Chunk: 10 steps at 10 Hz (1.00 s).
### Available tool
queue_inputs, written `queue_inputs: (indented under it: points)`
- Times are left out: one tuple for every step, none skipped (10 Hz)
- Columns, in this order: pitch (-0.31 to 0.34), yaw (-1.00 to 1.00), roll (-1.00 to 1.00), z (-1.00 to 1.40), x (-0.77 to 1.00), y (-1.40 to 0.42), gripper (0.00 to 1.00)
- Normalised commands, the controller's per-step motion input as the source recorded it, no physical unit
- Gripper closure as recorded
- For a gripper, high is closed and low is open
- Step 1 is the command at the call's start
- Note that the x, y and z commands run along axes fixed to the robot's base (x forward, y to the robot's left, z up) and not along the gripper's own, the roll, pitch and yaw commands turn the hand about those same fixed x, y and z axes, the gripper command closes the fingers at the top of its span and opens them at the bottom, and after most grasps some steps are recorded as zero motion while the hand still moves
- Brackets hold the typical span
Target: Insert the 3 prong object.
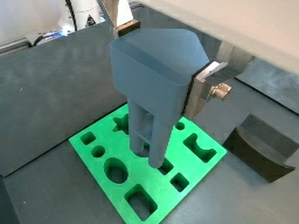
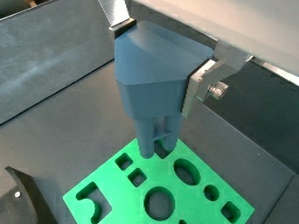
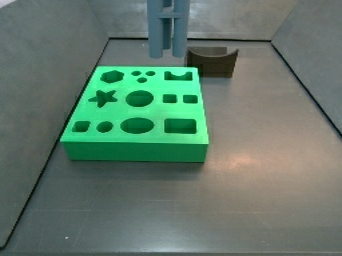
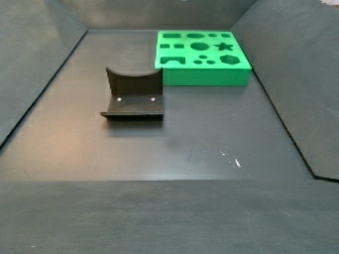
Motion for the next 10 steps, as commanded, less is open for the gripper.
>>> queue_inputs:
  points:
    - [-0.063,-1.0,-0.03,0.0,0.0,0.0,1.0]
    - [-0.041,-1.0,0.0,0.0,0.0,0.0,1.0]
    - [-0.027,-1.0,0.0,0.0,0.0,0.0,1.0]
    - [-0.019,-1.0,0.0,-0.02,0.0,0.0,1.0]
    - [0.0,-1.0,0.01,-0.08,-0.02,0.01,1.0]
    - [0.0,-0.66,0.0,-0.13,-0.17,0.34,1.0]
    - [0.0,-0.52,0.0,-0.15,-0.23,0.49,1.0]
    - [0.0,-0.47,0.0,-0.2,-0.25,0.54,1.0]
    - [0.003,-0.47,0.0,-0.25,-0.25,0.55,1.0]
    - [0.003,-0.45,0.0,-0.25,-0.25,0.56,1.0]
